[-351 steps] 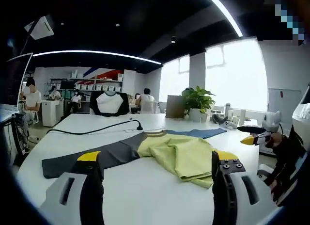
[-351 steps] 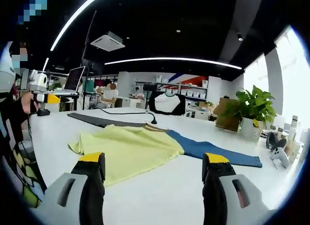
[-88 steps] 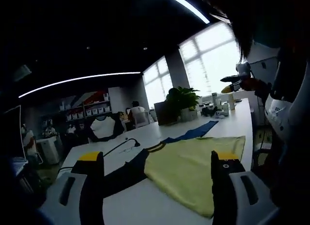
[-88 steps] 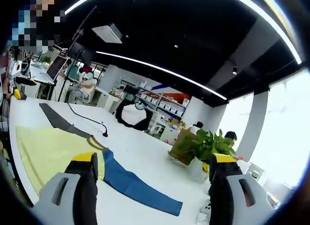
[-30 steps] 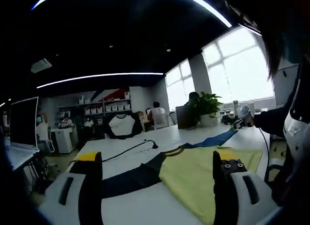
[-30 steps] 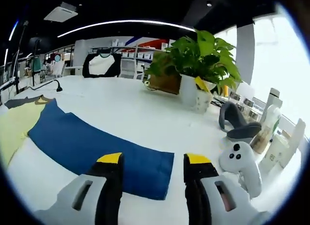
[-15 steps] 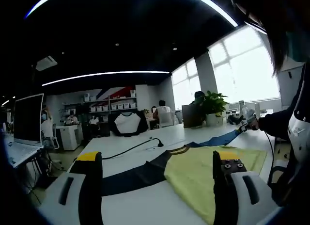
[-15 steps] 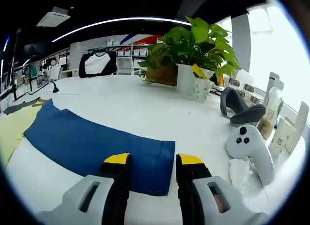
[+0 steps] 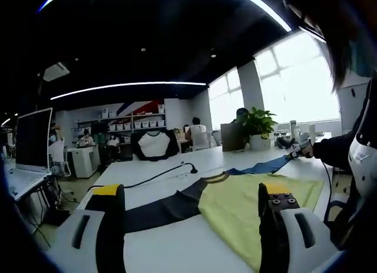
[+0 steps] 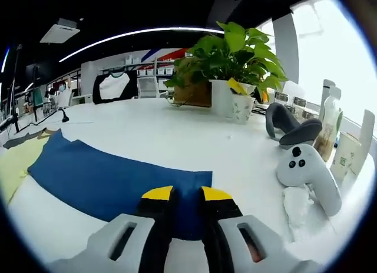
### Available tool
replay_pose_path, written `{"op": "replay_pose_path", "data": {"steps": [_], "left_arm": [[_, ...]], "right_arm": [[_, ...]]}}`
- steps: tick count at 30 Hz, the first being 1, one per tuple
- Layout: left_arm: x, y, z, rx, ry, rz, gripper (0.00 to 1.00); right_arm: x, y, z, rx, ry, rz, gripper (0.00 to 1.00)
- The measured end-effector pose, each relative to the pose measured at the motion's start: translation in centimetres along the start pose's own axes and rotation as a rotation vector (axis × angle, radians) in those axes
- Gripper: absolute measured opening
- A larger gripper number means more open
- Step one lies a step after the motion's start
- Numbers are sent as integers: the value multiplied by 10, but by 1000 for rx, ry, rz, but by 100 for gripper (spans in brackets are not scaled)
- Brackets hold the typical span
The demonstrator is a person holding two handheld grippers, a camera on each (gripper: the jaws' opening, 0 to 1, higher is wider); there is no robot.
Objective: Fold the garment on the visible template until the final outline fits inside the template.
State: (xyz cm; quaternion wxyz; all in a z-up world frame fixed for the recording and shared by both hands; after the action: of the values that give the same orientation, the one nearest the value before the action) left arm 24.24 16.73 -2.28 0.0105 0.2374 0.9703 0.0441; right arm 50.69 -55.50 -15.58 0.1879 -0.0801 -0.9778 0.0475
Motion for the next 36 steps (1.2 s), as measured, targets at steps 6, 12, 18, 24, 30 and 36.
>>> {"op": "replay_pose_path", "data": {"steps": [6, 12, 18, 24, 30, 36], "left_arm": [[1, 1, 2, 10, 5, 1, 98], [2, 1, 3, 12, -1, 4, 98], [1, 2, 1, 17, 14, 22, 100], [4, 2, 0, 14, 19, 29, 100], [4, 4, 2, 74, -18, 54, 100], [8, 3, -3, 62, -61, 71, 100]], "right_arm": [[-4, 4, -3, 43, -2, 24, 3], [-4, 10, -5, 101, 13, 62, 0], [-1, 11, -5, 50, 16, 81, 0], [9, 18, -17, -49, 12, 78, 0], [27, 29, -45, -73, -33, 61, 0], [41, 37, -69, -116, -68, 50, 0]]}}
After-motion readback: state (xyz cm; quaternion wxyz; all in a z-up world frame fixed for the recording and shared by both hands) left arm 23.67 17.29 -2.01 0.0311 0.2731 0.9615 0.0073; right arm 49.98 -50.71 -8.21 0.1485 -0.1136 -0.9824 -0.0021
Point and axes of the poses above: the point that each gripper's makers call its tool centre point, and the gripper's own axes: x roughly backward along the fingers, y roughly to its left, z roughly out of its underside, the point moved 9 cm from there along x, roughly backward along the fingers, and after that the axes turned 11 degrees about z, right-handed, at the moved point
